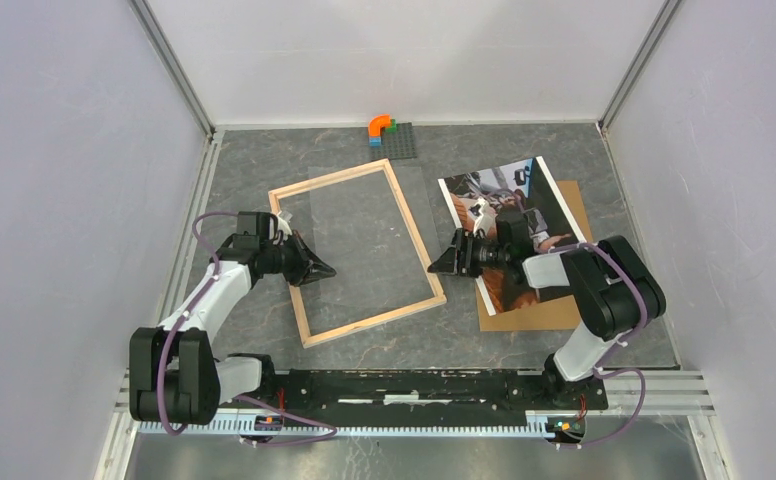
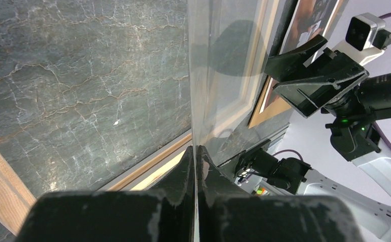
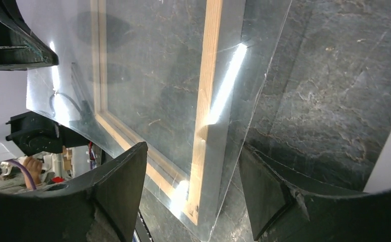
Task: Put the photo into the frame
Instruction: Adjust the photo frame item on the photo frame.
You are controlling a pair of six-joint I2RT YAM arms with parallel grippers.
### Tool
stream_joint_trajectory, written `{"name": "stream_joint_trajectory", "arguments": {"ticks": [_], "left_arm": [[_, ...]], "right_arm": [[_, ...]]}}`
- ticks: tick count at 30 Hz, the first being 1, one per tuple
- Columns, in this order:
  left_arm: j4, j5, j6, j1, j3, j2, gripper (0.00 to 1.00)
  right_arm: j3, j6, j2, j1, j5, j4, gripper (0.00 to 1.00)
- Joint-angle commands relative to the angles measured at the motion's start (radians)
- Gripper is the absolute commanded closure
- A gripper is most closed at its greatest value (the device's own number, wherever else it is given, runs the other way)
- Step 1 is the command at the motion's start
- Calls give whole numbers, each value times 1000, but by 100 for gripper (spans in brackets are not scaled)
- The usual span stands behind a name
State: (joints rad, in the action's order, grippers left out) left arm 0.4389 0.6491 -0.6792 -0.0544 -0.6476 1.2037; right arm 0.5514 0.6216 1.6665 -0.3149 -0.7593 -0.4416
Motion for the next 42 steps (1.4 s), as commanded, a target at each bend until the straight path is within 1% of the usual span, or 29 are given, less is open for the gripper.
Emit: {"name": "stream_joint_trajectory", "arguments": {"ticks": [1,3,5,7,10,11,16,17,18,20,25,28,31,32,34,36,38,39,42], "left_arm": [[-29,46,50,5,14,2,94],[-43,56,45,4,17,9,92],[-56,59,41,5,21,16,89],[-65,59,40,5,24,22,80],[-89,70,30,4,32,31,71],[-97,74,24,4,37,31,68],[-135,82,2,4,51,41,58],[-138,85,1,3,52,47,55],[-139,84,1,4,54,51,52],[-146,85,1,3,61,58,49],[-158,85,-2,3,73,62,45],[-159,84,1,4,77,56,41],[-138,67,14,2,73,36,32],[-122,50,20,4,67,25,29],[-63,-6,36,3,48,-16,20],[-3,-91,45,4,22,-65,12],[56,-172,54,3,-4,-105,6],[88,-212,54,3,-21,-123,0],[184,-346,65,3,-71,-163,0]], "right_arm": [[27,101,35,8,-82,-185,30],[23,144,37,17,-99,-235,31],[9,208,48,25,-130,-328,33],[-22,293,61,29,-155,-462,38],[-54,383,75,30,-172,-591,42],[-59,400,80,30,-175,-621,44],[-64,428,111,27,-179,-669,48],[-64,435,114,24,-179,-678,48],[-63,440,118,19,-177,-682,49],[-54,445,129,1,-172,-680,48],[-39,464,158,-39,-147,-688,50],[-36,460,159,-46,-124,-667,53],[-28,415,155,-46,-104,-592,60],[-23,393,152,-46,-99,-560,63],[-16,352,147,-46,-99,-505,68],[-8,322,142,-47,-100,-465,74],[0,300,141,-45,-103,-444,81],[7,282,144,-45,-104,-426,83],[26,245,149,-47,-117,-393,92]]}}
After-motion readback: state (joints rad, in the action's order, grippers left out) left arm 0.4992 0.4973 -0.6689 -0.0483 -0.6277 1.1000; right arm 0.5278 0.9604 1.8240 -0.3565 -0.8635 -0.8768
